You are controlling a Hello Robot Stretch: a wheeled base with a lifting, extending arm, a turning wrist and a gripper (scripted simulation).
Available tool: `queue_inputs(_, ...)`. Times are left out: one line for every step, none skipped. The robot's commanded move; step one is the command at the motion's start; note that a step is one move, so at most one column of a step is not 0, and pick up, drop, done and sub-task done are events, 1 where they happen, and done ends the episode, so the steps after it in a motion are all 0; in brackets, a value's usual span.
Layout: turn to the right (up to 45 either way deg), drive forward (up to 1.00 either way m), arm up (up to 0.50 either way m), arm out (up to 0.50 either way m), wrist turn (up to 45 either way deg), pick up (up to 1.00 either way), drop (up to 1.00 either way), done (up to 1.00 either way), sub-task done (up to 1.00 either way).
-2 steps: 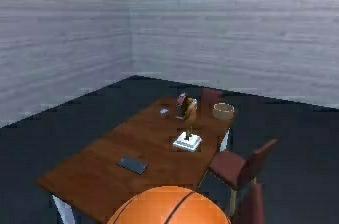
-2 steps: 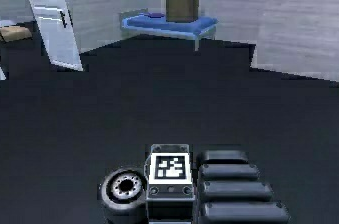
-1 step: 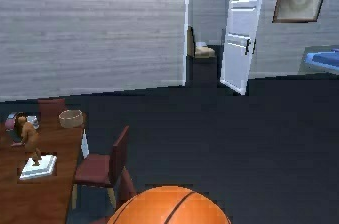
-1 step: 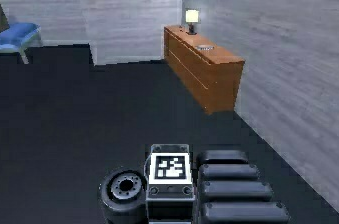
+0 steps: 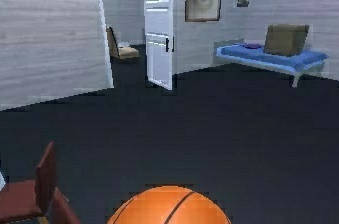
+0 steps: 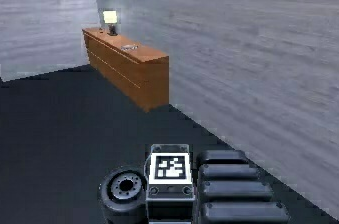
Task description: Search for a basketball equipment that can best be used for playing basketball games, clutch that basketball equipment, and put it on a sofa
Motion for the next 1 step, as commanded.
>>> queue_inputs(0.0, 0.60, 0.00, 0.00, 0.0, 0.00, 0.00, 0.00, 0.00)
